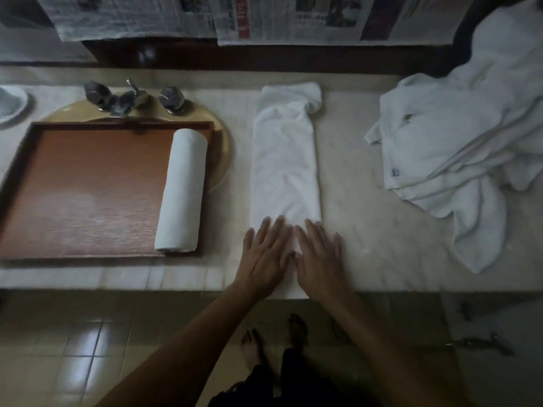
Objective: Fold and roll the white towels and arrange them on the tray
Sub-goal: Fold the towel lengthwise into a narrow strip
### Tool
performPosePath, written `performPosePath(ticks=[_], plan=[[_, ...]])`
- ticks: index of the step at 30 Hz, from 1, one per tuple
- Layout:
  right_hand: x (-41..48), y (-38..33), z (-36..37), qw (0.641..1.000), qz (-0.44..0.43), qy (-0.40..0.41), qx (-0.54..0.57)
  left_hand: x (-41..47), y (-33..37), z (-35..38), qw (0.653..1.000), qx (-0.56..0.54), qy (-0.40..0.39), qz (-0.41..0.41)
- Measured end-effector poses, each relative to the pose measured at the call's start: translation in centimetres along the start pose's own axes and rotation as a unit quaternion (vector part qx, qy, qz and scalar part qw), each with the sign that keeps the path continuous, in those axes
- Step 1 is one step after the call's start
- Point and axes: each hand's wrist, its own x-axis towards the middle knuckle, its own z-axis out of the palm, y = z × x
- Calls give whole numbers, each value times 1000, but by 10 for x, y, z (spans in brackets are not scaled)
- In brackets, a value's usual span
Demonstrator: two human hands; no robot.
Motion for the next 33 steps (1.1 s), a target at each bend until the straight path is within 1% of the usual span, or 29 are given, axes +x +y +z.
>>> performPosePath(ticks=[1,2,4,6,7,10,11,12,14,15,16,17,19,21,22,24,26,27,30,31,33], plan=[[3,6,5,1000,14,-12,-20,4,-13,4,999,29,-20,14],[3,15,6,999,29,-11,-33,4,-29,8,999,45,-19,17],[4,35,4,996,76,12,-40,4,-52,6,999,40,15,-19],[9,37,0,993,111,33,-32,10,-55,1,997,31,49,-50],[13,29,-1,993,107,35,-24,15,-47,-1,997,33,53,-50],[26,5,5,999,40,13,-22,36,-23,5,999,23,37,8],[29,6,8,999,28,2,-32,41,-25,7,999,18,31,13],[32,12,9,999,30,-3,-41,45,-33,8,999,20,32,6],[39,31,7,996,69,5,-50,49,-53,4,998,20,37,-39],[48,39,4,995,94,16,-42,54,-59,-1,997,15,39,-64],[60,41,0,993,110,30,-28,62,-59,-7,996,12,47,-69],[74,37,-2,993,109,43,-14,73,-54,-12,997,12,56,-51],[104,22,-1,997,52,53,-15,99,-44,-11,998,25,53,6],[128,20,6,998,9,48,-34,123,-52,-9,999,25,46,7],[137,28,7,998,13,45,-47,131,-63,-10,998,28,50,-10],[153,53,8,995,51,58,-65,142,-84,-18,995,38,68,-56],[172,61,-1,991,92,83,-45,152,-85,-29,993,42,78,-80],[180,54,-6,991,94,92,-32,156,-78,-33,993,42,83,-71],[198,30,-6,996,25,81,-32,173,-63,-27,995,58,81,-11],[203,30,-4,997,14,71,-35,180,-67,-24,996,55,70,-12],[214,41,3,997,30,56,-34,192,-81,-20,996,57,63,-27]])
